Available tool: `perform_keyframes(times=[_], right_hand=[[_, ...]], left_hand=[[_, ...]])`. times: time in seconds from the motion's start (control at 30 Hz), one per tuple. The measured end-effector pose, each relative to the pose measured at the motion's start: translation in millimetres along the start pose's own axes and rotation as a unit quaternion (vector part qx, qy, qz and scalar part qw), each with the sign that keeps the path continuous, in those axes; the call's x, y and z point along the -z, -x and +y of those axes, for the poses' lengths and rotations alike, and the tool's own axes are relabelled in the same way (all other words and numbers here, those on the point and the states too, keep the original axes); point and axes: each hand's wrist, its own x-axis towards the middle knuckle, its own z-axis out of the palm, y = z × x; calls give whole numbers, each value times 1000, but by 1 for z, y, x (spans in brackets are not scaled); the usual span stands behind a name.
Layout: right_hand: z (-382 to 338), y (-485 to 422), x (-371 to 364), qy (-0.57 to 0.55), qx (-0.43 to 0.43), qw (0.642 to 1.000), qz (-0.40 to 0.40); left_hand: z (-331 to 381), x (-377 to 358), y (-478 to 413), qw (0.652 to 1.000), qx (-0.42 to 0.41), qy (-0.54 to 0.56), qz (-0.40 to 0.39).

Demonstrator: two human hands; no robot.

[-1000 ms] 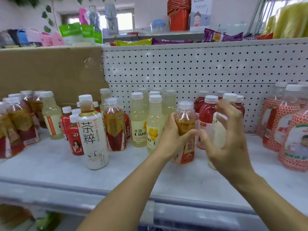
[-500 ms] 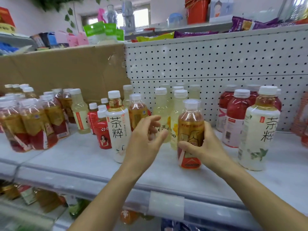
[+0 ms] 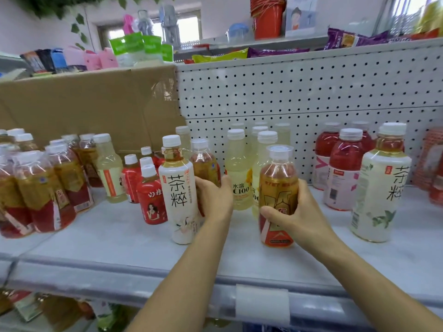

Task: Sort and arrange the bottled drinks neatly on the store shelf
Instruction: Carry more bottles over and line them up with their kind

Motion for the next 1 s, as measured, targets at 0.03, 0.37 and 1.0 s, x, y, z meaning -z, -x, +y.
perform_keyframes(times=[0.03,0.37,1.0], right_hand=[[0,0,0,1,-1,1000,1],[3,6,10,-9,1,1000,8],[-7,36,36,-64,60,996,-27]], left_hand=[[-1,0,-6,1000,24,10,3],[-20,-3,2,999,-10,-45,-10],[11,64,114,979,-68,52,-184]])
